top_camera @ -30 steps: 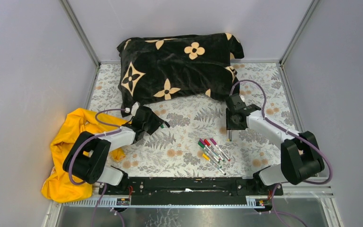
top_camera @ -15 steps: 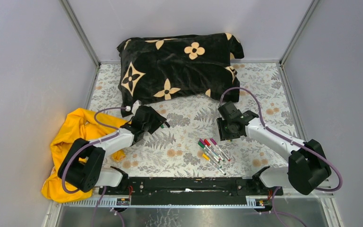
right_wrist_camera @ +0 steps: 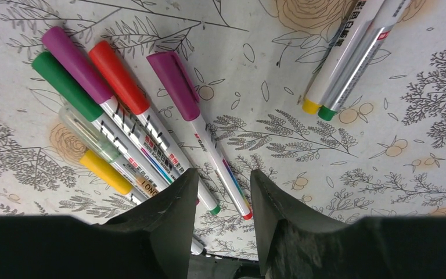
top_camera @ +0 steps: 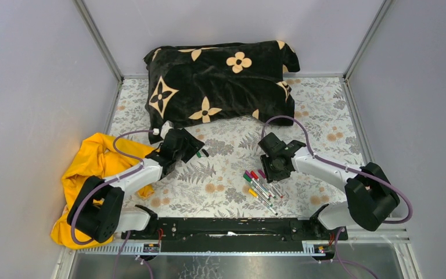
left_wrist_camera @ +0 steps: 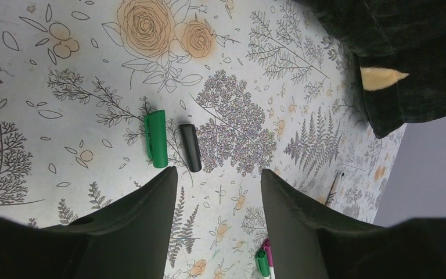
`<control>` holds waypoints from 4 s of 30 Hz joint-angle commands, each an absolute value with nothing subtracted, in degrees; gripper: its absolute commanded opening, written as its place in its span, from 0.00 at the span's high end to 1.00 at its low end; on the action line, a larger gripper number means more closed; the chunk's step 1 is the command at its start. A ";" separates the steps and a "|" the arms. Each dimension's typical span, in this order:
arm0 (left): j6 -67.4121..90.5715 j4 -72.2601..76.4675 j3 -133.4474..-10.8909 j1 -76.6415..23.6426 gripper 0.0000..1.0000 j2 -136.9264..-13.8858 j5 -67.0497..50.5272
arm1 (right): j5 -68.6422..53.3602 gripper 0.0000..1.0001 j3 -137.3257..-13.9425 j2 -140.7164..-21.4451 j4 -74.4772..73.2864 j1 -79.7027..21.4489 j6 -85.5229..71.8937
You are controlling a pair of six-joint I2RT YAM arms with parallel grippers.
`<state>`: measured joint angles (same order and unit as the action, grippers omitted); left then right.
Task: Open the pen caps
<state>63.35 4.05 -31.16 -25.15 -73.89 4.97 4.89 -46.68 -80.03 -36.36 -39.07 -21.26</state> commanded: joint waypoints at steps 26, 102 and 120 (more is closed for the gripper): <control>63.76 5.60 -30.82 -25.59 0.38 -71.50 5.71 | 5.91 0.86 -44.52 -87.16 -32.62 -39.91 -26.30; 63.28 30.15 -30.45 -33.75 0.78 -77.61 -16.34 | -0.30 0.98 -78.45 -95.40 -33.93 -53.35 -23.46; 66.04 27.16 -29.66 -33.75 1.00 -74.41 -13.01 | 2.69 0.66 -70.28 -86.26 -27.00 -53.35 -24.52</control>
<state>64.51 26.11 -30.00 -33.39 -75.75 -14.06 1.02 -72.23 -90.72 -32.12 -52.88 -23.99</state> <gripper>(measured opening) 0.186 0.324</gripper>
